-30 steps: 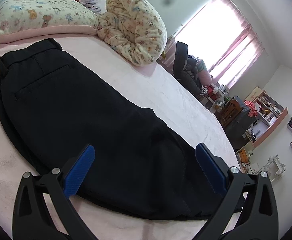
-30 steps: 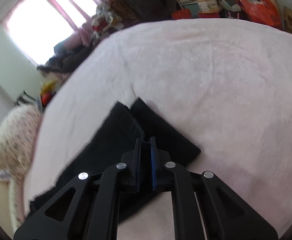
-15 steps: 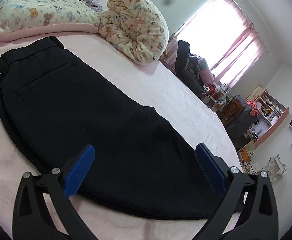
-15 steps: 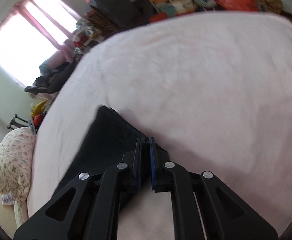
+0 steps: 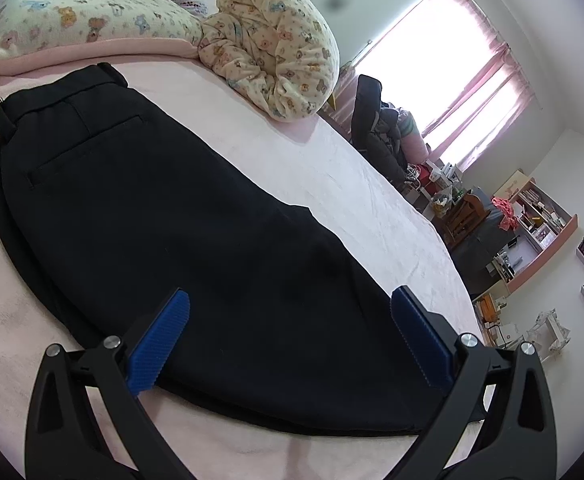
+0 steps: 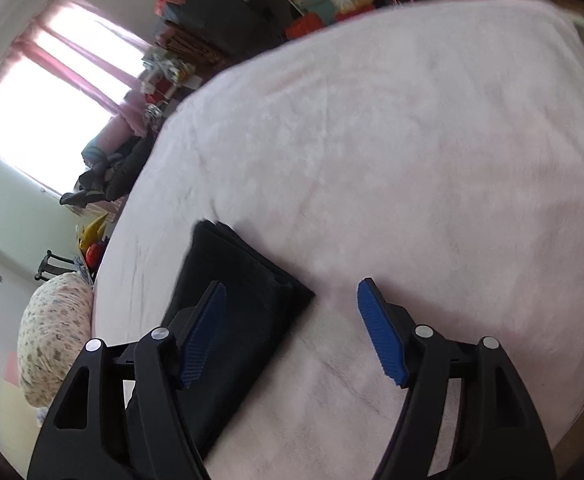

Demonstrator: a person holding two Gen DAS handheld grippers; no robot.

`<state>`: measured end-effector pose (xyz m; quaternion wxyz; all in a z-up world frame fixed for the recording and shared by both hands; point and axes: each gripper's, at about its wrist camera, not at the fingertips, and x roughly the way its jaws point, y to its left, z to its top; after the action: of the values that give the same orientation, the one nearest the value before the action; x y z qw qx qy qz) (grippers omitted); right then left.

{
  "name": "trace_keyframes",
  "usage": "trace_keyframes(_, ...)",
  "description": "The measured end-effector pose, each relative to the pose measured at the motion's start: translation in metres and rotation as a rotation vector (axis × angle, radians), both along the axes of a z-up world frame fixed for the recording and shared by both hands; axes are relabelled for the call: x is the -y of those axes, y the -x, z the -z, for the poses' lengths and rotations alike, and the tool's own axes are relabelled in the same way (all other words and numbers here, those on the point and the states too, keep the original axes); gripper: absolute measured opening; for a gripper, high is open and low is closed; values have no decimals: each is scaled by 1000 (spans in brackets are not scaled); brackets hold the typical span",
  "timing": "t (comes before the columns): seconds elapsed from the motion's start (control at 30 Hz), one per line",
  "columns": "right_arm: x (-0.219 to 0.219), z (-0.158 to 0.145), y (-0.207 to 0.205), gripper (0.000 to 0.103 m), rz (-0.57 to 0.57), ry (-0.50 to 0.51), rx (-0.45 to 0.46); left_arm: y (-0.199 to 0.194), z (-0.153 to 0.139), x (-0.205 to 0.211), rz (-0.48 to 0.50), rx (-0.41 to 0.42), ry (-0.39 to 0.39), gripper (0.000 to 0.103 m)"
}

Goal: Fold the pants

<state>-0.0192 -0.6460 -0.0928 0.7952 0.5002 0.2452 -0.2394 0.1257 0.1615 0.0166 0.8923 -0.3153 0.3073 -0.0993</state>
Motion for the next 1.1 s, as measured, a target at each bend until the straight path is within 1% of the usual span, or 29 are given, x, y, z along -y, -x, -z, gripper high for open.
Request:
trace_keyframes(0.03, 1, 2, -1, 70, -2, -9, 5, 0, 0, 0, 0, -2, 0, 101)
trace_keyframes(0.1, 0, 3, -4, 68, -19, 11, -4, 0, 1, 1, 2, -7, -3, 101)
trace_keyframes(0.2, -3, 4, -11, 66, -40, 11, -3, 1, 2, 1, -1, -10, -11, 101)
trace_keyframes(0.23, -5, 4, -11, 63, -46, 8, 16, 1, 2, 1, -2, -10, -13, 101)
trace_keyframes(0.3, -8, 6, -16, 60, -81, -17, 39, 1, 2, 1, -4, -14, -16, 101)
trace_keyframes(0.43, -11, 10, -24, 60, -91, -10, -1, -2, 6, 4, 2, -42, -28, 101)
trace_keyframes(0.53, -12, 11, -30, 60, -117, -43, 1, -4, 8, 7, 0, -63, -50, 101)
trace_keyframes(0.57, -13, 11, -33, 60, -126, -44, -6, -4, 9, 7, -2, -68, -56, 101)
trace_keyframes(0.6, -14, 11, -41, 60, -142, -39, -32, -5, 9, 8, -2, -73, -60, 101)
trace_keyframes(0.67, -17, 13, -46, 59, -138, -25, -50, -7, 12, 9, -1, -89, -66, 101)
trace_keyframes(0.73, -18, 13, -50, 44, -113, -6, -39, -8, 15, 10, -4, -111, -87, 101)
trace_keyframes(0.77, -17, 15, -49, 27, -91, -5, -35, -9, 16, 10, -5, -122, -97, 101)
trace_keyframes(0.8, -13, 20, -45, 20, -62, -29, -7, -9, 18, 9, -6, -132, -102, 101)
trace_keyframes(0.83, -12, 25, -42, 19, -47, -58, 33, -10, 20, 8, -6, -146, -105, 101)
trace_keyframes(0.87, -10, 30, -37, 18, -33, -88, 89, -11, 23, 6, -2, -157, -103, 101)
trace_keyframes(0.97, -12, 31, -29, 17, -20, -99, 153, -13, 31, 7, 23, -185, -129, 100)
trace_keyframes(1.0, -12, 30, -28, 17, -15, -112, 191, -13, 32, 8, 23, -188, -140, 99)
trace_keyframes(1.1, -11, 25, -23, 16, -17, -106, 247, -11, 30, 14, 15, -183, -188, 100)
